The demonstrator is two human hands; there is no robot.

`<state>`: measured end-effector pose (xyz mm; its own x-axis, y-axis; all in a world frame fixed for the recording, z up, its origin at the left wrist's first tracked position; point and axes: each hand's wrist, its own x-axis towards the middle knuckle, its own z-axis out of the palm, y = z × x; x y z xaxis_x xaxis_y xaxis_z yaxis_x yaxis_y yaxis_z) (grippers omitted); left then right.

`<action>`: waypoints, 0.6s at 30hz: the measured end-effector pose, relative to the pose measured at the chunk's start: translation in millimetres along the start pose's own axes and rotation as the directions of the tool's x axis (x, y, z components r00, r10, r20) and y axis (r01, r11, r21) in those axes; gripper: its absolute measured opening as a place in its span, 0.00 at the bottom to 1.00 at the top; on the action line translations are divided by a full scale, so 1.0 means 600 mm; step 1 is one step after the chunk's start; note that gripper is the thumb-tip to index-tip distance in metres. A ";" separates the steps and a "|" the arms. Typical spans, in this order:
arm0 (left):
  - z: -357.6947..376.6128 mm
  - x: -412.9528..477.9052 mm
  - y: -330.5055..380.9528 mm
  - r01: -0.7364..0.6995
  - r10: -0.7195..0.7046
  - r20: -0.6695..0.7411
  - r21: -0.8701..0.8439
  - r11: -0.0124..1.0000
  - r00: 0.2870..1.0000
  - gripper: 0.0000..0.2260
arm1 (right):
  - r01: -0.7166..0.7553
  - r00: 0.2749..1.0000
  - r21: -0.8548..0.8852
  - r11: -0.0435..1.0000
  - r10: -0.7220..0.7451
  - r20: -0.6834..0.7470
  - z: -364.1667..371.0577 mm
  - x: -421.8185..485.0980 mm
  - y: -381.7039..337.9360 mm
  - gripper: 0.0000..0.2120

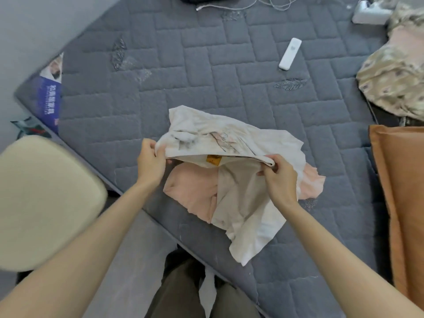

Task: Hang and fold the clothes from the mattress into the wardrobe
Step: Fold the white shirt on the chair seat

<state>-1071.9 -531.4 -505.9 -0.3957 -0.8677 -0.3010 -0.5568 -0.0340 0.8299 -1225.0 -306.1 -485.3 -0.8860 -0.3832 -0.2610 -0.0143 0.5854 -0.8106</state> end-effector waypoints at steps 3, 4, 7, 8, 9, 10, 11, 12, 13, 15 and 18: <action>-0.085 -0.040 0.035 -0.061 0.047 -0.119 -0.109 0.992 0.992 0.06 | 0.177 0.984 0.019 0.984 -0.178 0.004 -0.015 -0.027 -0.087 0.09; -0.099 -0.048 0.043 -0.079 0.059 -0.152 -0.129 0.989 0.987 0.09 | 0.204 0.979 0.038 0.978 -0.204 -0.001 -0.016 -0.030 -0.103 0.09; -0.167 -0.104 0.062 -0.080 0.036 -0.214 -0.202 0.976 0.976 0.09 | 0.255 0.965 0.076 0.964 -0.258 0.042 -0.024 -0.061 -0.155 0.08; -0.187 -0.125 0.070 -0.081 0.027 -0.230 -0.232 0.969 0.973 0.10 | 0.279 0.957 0.081 0.957 -0.284 0.058 -0.025 -0.070 -0.167 0.08; -0.212 -0.158 0.072 -0.071 -0.001 -0.255 -0.276 0.959 0.967 0.10 | 0.293 0.949 0.094 0.952 -0.301 0.095 -0.029 -0.090 -0.179 0.08; -0.233 -0.192 0.078 -0.078 -0.022 -0.293 -0.324 0.943 0.956 0.10 | 0.292 0.943 0.124 0.948 -0.307 0.127 -0.033 -0.111 -0.194 0.09; -0.256 -0.227 0.085 -0.090 -0.040 -0.335 -0.364 0.927 0.941 0.09 | 0.292 0.934 0.160 0.943 -0.317 0.166 -0.036 -0.132 -0.209 0.10; -0.277 -0.259 0.089 -0.115 -0.047 -0.378 -0.395 0.912 0.925 0.09 | 0.319 0.917 0.183 0.930 -0.352 0.189 -0.038 -0.152 -0.225 0.10; -0.298 -0.293 0.095 -0.143 -0.050 -0.419 -0.416 0.898 0.906 0.09 | 0.364 0.897 0.189 0.912 -0.398 0.195 -0.039 -0.172 -0.240 0.10; -0.335 -0.350 0.101 -0.201 -0.053 -0.496 -0.444 0.873 0.867 0.09 | 0.467 0.852 0.174 0.867 -0.494 0.176 -0.037 -0.203 -0.270 0.10; -0.407 -0.431 0.102 -0.293 -0.057 -0.635 -0.432 0.853 0.770 0.10 | 0.552 0.793 0.209 0.807 -0.586 0.167 -0.029 -0.259 -0.327 0.08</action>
<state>-825.2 -430.2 -262.4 0.1907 -0.9815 0.0191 -0.0428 0.0111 0.9990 -1092.5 -348.8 -276.2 -0.6171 -0.7660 0.1802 -0.4039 0.1118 -0.9079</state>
